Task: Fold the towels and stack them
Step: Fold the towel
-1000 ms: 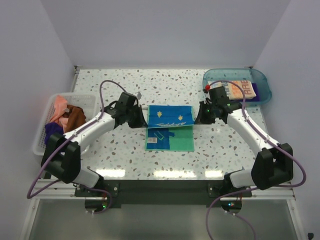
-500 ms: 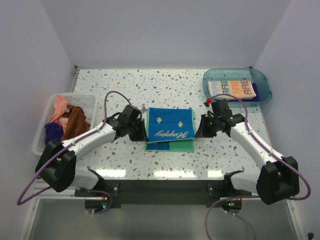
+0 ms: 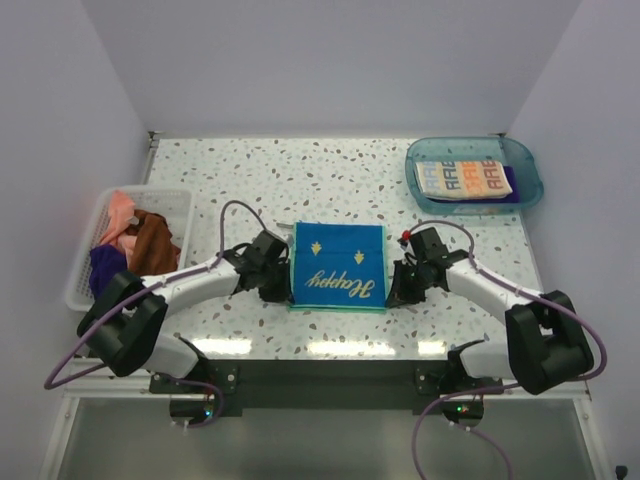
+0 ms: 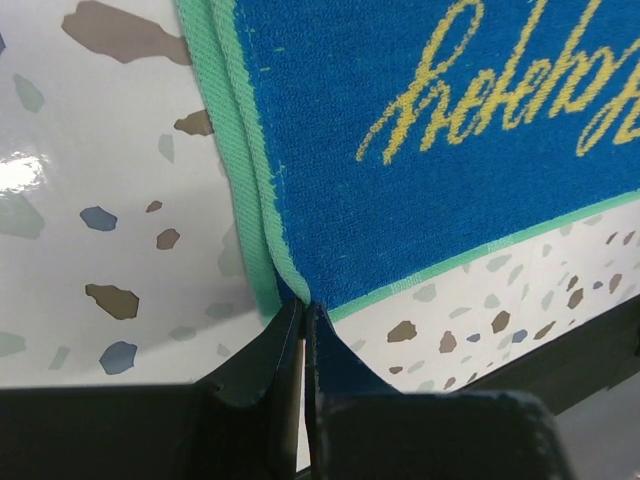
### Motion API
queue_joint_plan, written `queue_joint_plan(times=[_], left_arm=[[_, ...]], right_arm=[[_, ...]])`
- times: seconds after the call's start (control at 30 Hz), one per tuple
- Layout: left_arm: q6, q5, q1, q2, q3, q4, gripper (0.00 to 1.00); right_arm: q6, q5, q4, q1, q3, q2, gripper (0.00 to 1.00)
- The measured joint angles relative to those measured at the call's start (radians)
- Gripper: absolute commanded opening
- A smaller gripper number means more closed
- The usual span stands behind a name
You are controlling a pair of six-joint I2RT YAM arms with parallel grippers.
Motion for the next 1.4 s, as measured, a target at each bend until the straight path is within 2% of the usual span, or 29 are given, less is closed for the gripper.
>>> queue_joint_plan(times=[0.6, 0.97, 1.2, 1.4], left_arm=[[-0.026, -0.056, -0.033, 0.017, -0.031, 0.032, 0.00], [-0.026, -0.119, -0.035, -0.086, 0.066, -0.073, 0.00], [-0.034, -0.109, -0.036, -0.095, -0.021, -0.068, 0.00], [-0.048, -0.099, -0.048, -0.037, -0.069, -0.004, 0.00]], right_arm=[[0.014, 0.031, 0.051, 0.027, -0.027, 0.031, 0.00], [0.019, 0.053, -0.027, 0.047, 0.065, -0.087, 0.00], [0.047, 0.052, -0.001, 0.082, -0.010, -0.064, 0.00], [0.067, 0.048, 0.065, 0.087, -0.061, 0.005, 0.00]])
